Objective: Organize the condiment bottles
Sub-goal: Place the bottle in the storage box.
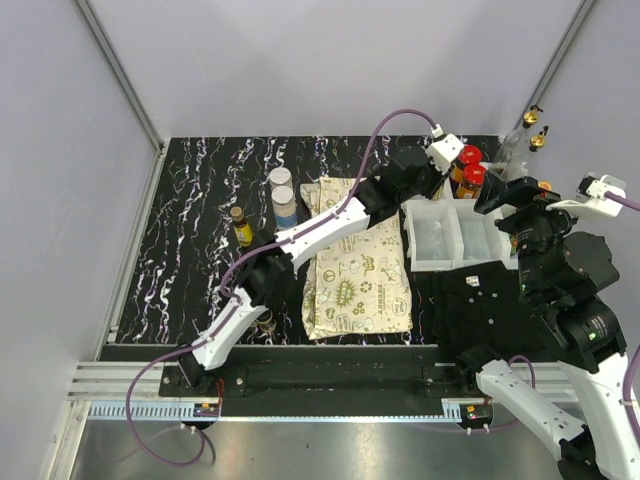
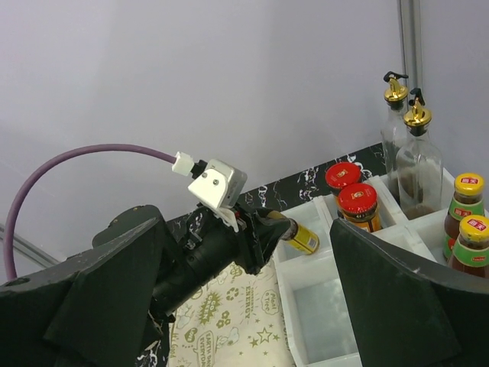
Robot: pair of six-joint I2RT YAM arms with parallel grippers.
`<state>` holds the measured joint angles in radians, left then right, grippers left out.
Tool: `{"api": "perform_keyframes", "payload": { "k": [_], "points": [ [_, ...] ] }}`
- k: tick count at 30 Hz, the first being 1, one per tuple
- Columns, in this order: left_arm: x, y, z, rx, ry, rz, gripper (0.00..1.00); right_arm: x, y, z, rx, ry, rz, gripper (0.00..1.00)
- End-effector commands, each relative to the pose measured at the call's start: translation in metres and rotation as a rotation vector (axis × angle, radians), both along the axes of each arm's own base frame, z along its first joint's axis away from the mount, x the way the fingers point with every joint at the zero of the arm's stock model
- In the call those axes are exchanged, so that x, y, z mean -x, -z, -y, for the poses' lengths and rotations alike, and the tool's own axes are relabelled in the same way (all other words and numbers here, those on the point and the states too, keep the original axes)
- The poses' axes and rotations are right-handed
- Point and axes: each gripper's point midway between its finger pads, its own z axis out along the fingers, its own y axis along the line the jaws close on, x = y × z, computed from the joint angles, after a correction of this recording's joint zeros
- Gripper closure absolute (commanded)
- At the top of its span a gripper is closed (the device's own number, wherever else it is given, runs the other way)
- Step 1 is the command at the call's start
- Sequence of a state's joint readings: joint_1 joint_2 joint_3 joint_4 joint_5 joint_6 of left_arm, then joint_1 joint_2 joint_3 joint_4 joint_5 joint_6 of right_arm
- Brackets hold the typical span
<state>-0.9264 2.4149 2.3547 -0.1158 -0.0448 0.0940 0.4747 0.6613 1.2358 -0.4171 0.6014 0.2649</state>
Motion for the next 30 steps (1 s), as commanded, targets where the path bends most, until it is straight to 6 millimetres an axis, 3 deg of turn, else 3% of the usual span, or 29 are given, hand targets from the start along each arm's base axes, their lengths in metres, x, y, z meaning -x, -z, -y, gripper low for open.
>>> {"api": "perform_keyframes", "payload": {
  "k": [1,5,9,17,22,25,30],
  "points": [
    [-0.023,-0.058,0.001,0.125,-0.059,0.189,1.00,0.000,0.002,0.001,0.009,0.005,0.003,0.00],
    [-0.041,-0.031,-0.003,0.054,-0.131,0.233,1.00,-0.003,0.008,0.000,0.013,0.010,-0.008,0.00],
    [-0.049,-0.020,-0.004,0.048,-0.157,0.237,1.00,-0.007,0.011,-0.002,0.017,0.010,-0.014,0.00],
    [-0.072,-0.005,-0.013,0.101,-0.176,0.204,0.99,-0.008,0.018,-0.001,0.022,0.016,-0.025,0.00],
    [-0.083,0.006,-0.019,0.107,-0.188,0.178,0.93,-0.010,0.019,-0.001,0.028,0.021,-0.030,0.00],
    [-0.087,0.008,-0.022,0.120,-0.191,0.162,0.85,-0.012,0.020,-0.002,0.031,0.018,-0.033,0.00],
    [-0.089,0.001,-0.023,0.164,-0.186,0.145,0.83,-0.014,0.022,-0.004,0.035,0.015,-0.034,0.00]
  ]
}}
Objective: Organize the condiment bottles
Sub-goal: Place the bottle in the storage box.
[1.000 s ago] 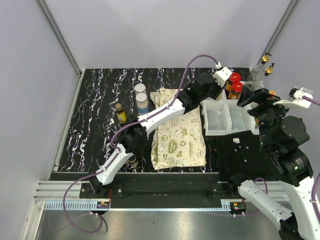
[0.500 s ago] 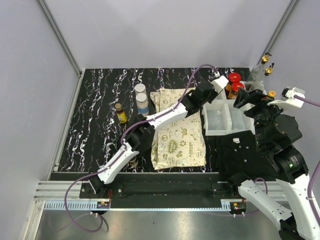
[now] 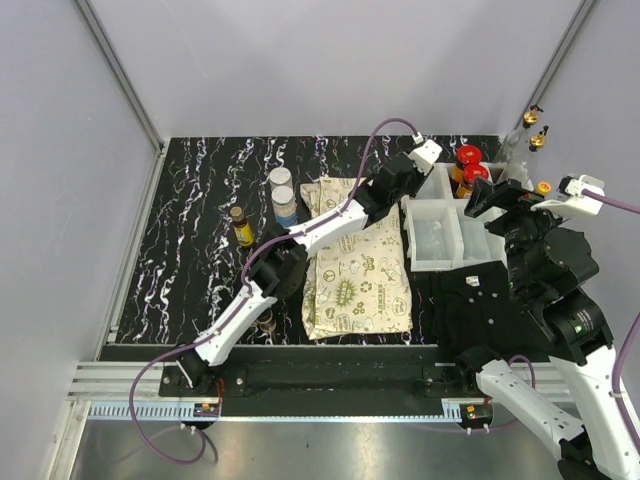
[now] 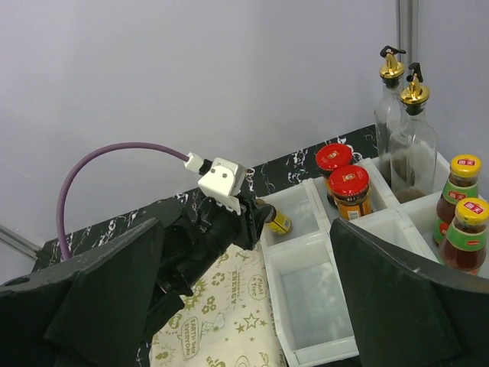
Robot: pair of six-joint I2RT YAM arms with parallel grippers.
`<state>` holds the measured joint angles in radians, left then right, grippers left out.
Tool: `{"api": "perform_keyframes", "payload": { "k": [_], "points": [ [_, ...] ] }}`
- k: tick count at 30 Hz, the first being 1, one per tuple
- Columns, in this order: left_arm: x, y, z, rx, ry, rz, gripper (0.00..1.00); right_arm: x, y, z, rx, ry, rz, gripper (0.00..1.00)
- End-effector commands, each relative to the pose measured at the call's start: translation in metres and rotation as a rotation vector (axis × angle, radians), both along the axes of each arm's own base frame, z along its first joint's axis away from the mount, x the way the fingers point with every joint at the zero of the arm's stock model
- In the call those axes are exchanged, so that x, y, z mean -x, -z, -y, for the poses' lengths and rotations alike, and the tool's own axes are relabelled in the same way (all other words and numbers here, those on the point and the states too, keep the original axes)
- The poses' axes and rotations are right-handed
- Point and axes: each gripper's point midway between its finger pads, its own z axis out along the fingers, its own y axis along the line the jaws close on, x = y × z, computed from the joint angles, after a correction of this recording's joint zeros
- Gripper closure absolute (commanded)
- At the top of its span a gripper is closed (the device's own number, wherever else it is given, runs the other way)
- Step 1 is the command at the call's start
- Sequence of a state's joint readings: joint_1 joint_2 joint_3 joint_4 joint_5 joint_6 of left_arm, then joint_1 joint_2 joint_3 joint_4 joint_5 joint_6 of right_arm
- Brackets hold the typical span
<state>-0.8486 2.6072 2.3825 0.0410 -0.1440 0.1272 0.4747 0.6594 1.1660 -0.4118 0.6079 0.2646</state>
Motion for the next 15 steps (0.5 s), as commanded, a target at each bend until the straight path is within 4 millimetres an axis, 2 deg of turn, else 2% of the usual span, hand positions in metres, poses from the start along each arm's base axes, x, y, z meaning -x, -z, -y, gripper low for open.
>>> {"api": "perform_keyframes", "payload": {
  "k": [1,4,8,12,15],
  "points": [
    [-0.013,-0.083,0.000,0.203,-0.012,0.128,0.82,-0.004,-0.004,0.000,0.007,0.008,0.021,0.00],
    [-0.017,-0.085,-0.002,0.214,-0.019,0.131,0.80,-0.005,-0.003,-0.001,0.008,0.005,0.018,0.00],
    [-0.018,-0.083,-0.005,0.204,-0.024,0.118,0.85,-0.005,-0.003,0.000,0.010,0.011,0.019,0.00],
    [-0.012,-0.089,-0.007,0.191,-0.003,0.102,0.97,-0.007,-0.002,-0.001,0.011,0.007,0.018,0.00],
    [-0.007,-0.093,-0.009,0.185,0.003,0.081,1.00,-0.006,-0.003,-0.001,0.011,0.005,0.020,0.00]
  ]
}}
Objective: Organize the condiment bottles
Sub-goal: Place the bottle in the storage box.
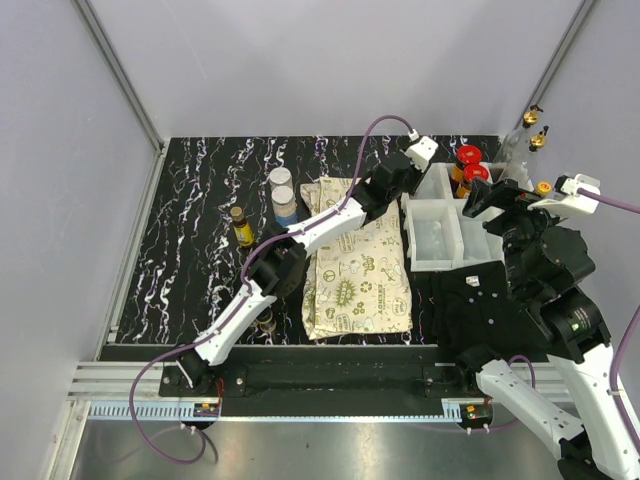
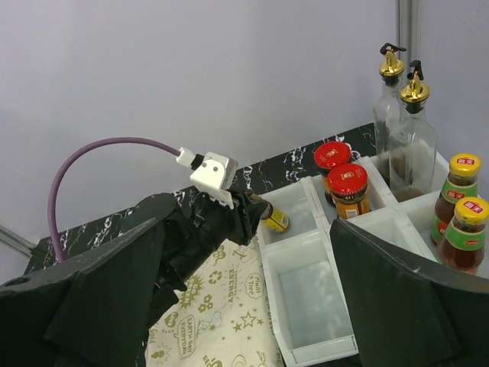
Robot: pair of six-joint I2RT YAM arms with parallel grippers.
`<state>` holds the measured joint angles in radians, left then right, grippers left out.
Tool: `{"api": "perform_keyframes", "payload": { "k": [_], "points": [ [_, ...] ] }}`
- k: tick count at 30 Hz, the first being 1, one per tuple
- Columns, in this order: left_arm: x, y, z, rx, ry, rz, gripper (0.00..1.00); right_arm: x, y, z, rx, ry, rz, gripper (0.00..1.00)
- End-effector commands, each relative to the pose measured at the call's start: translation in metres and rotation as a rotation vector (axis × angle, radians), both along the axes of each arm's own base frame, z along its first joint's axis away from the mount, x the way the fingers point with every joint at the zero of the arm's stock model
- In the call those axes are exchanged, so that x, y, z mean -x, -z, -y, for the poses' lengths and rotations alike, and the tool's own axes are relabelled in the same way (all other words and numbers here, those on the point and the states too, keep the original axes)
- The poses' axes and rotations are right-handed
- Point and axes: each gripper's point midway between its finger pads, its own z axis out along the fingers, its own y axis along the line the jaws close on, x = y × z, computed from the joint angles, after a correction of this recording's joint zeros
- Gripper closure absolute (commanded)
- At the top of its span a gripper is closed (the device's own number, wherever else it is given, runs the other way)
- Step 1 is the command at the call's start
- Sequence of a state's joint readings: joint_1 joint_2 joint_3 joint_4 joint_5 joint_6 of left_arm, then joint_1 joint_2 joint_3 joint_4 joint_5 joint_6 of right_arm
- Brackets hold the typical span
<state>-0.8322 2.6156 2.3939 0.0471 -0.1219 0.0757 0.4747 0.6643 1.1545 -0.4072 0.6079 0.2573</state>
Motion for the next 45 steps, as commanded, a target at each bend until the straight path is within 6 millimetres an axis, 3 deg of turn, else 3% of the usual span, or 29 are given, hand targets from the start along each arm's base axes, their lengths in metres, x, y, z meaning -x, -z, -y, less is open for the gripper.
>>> {"api": "perform_keyframes", "payload": {
  "k": [1,13,22,26,28,31,38,45],
  "points": [
    [0.000,-0.094,-0.007,0.138,0.003,0.106,1.00,-0.003,-0.007,0.000,-0.002,0.005,0.031,0.00],
    [0.023,-0.083,-0.007,0.050,0.023,0.057,1.00,-0.004,-0.004,0.000,0.000,0.006,0.029,0.00],
    [0.040,-0.100,0.004,0.090,0.068,0.061,0.99,-0.003,-0.004,0.000,-0.003,0.006,0.032,0.00],
    [0.038,-0.093,0.003,0.074,0.062,0.056,0.84,-0.002,-0.004,0.001,-0.002,0.009,0.032,0.00],
    [0.038,-0.089,0.004,0.066,0.059,0.051,0.70,-0.003,-0.003,0.001,-0.001,0.009,0.030,0.00],
    [0.039,-0.081,0.005,0.055,0.061,0.042,0.61,-0.003,-0.004,0.001,-0.004,0.008,0.033,0.00],
    [0.034,-0.086,0.006,0.071,0.052,0.065,0.21,-0.002,-0.004,0.001,-0.003,0.011,0.034,0.00],
    [0.031,-0.109,0.003,0.097,0.033,0.111,0.05,-0.006,-0.001,0.001,0.004,0.017,0.021,0.00]
  ]
}}
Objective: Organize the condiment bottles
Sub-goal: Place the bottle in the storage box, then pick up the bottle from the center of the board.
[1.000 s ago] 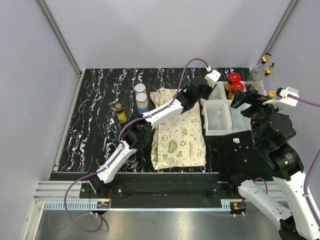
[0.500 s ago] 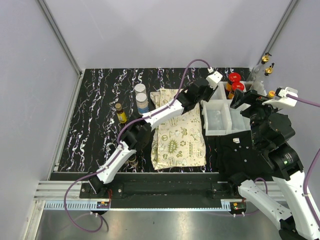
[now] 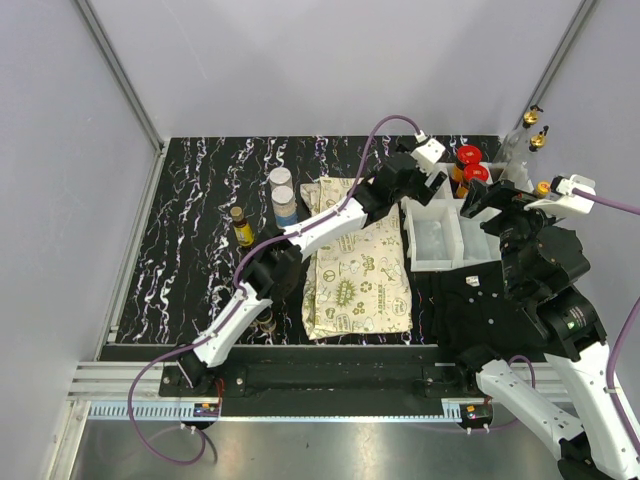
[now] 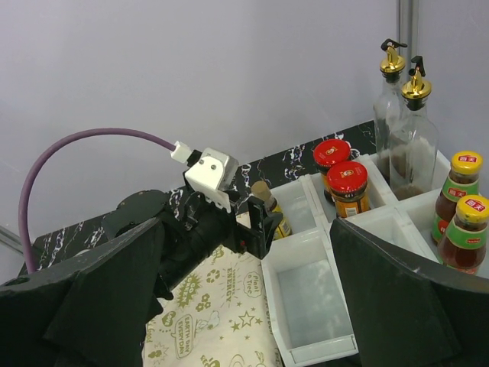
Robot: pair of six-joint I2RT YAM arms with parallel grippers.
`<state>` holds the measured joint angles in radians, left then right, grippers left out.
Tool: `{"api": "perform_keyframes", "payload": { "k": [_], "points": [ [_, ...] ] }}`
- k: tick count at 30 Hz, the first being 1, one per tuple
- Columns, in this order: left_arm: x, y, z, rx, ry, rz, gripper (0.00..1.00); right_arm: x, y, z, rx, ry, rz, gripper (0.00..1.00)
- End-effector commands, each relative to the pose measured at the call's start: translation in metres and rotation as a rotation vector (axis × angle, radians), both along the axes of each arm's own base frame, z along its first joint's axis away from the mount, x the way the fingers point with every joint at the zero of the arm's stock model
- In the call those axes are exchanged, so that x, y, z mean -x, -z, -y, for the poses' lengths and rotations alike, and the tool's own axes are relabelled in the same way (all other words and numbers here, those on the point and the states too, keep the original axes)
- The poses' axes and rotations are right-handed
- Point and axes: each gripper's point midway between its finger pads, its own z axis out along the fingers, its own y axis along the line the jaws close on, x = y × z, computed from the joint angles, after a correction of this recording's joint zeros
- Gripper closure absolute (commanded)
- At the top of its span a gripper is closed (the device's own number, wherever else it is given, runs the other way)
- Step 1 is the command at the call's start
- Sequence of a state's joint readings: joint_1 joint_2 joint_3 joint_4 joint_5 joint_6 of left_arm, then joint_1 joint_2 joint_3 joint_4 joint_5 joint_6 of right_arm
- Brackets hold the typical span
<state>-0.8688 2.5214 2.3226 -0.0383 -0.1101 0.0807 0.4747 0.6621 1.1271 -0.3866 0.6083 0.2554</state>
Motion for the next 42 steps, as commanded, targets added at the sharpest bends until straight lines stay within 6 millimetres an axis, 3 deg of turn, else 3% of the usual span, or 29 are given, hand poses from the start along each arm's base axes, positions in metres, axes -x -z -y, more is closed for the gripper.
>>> {"api": "perform_keyframes", "payload": {
  "k": [1,6,8,9,10,11,12,13,14,15,16,17,18,19,20,22,23,24,26,27,29,30,32,35,39,41,42],
  "points": [
    [-0.002,-0.100,-0.003,0.153,-0.016,0.153,0.04,-0.003,-0.007,0.003,0.002,0.021,0.024,0.00],
    [0.007,-0.121,-0.014,0.172,-0.020,0.162,0.01,-0.005,-0.007,0.002,0.006,0.021,0.018,0.00],
    [0.014,-0.130,-0.028,0.169,-0.043,0.153,0.01,-0.006,-0.007,0.002,0.008,0.027,0.014,0.00],
    [0.020,-0.151,-0.037,0.188,-0.051,0.170,0.01,-0.006,-0.009,0.003,0.007,0.029,0.019,0.00],
    [0.023,-0.138,-0.044,0.164,-0.072,0.144,0.01,-0.007,-0.008,0.002,0.007,0.027,0.015,0.00],
    [0.027,-0.142,-0.051,0.164,-0.081,0.142,0.01,-0.009,-0.008,0.001,0.010,0.027,0.010,0.00],
    [0.036,-0.163,-0.065,0.181,-0.095,0.145,0.01,-0.010,-0.007,0.000,0.012,0.026,0.005,0.00],
    [0.041,-0.150,-0.074,0.153,-0.114,0.118,0.01,-0.012,-0.005,-0.002,0.009,0.022,-0.005,0.00],
    [0.047,-0.151,-0.083,0.148,-0.127,0.108,0.01,-0.018,0.001,-0.007,0.014,0.008,-0.024,0.00],
    [0.061,-0.179,-0.098,0.185,-0.135,0.116,0.01,-0.022,0.008,-0.012,0.014,-0.003,-0.041,0.00],
    [0.066,-0.183,-0.110,0.183,-0.154,0.111,0.01,-0.026,0.014,-0.020,-0.002,-0.038,-0.053,0.00],
    [0.072,-0.165,-0.122,0.147,-0.176,0.081,0.01,-0.034,0.023,-0.029,0.002,-0.061,-0.083,0.00],
    [0.084,-0.182,-0.142,0.163,-0.205,0.078,0.01,-0.039,0.030,-0.036,-0.001,-0.085,-0.100,0.00],
    [0.086,-0.179,-0.159,0.139,-0.263,0.074,0.01,-0.043,0.034,-0.047,-0.014,-0.131,-0.113,0.00],
    [0.091,-0.163,-0.172,0.121,-0.301,0.035,0.01,-0.050,0.042,-0.057,-0.012,-0.159,-0.140,0.00],
    [0.104,-0.165,-0.210,0.110,-0.403,0.017,0.01,-0.057,0.045,-0.076,-0.023,-0.243,-0.150,0.00],
    [0.114,-0.177,-0.229,0.139,-0.435,0.022,0.01,-0.064,0.051,-0.086,-0.022,-0.270,-0.165,0.00],
    [0.119,-0.150,-0.244,0.108,-0.477,-0.027,0.01,-0.068,0.053,-0.093,-0.026,-0.296,-0.171,0.00],
    [0.134,-0.154,-0.271,0.140,-0.517,-0.046,0.01,-0.077,0.063,-0.115,-0.037,-0.380,-0.202,0.00],
    [0.137,-0.139,-0.284,0.143,-0.552,-0.077,0.01,-0.080,0.066,-0.122,-0.040,-0.405,-0.213,0.00],
    [0.149,-0.142,-0.312,0.174,-0.611,-0.093,0.01,-0.088,0.080,-0.146,-0.041,-0.494,-0.260,0.00],
    [0.151,-0.134,-0.325,0.204,-0.657,-0.126,0.01,-0.091,0.079,-0.155,-0.043,-0.524,-0.264,0.00],
    [0.166,-0.138,-0.347,0.234,-0.692,-0.156,0.01,-0.096,0.093,-0.182,-0.022,-0.605,-0.304,0.01],
    [0.187,-0.144,-0.369,0.278,-0.707,-0.156,0.01,-0.100,0.095,-0.219,0.017,-0.733,-0.291,0.03],
    [0.211,-0.144,-0.401,0.324,-0.752,-0.140,0.01,-0.094,0.085,-0.268,0.091,-0.880,-0.218,0.02],
    [0.228,-0.150,-0.427,0.357,-0.795,-0.117,0.01,-0.088,0.092,-0.297,0.150,-0.968,-0.203,0.02],
    [0.233,-0.142,-0.436,0.358,-0.817,-0.117,0.01,-0.087,0.085,-0.308,0.166,-0.996,-0.179,0.02]
  ]
}}
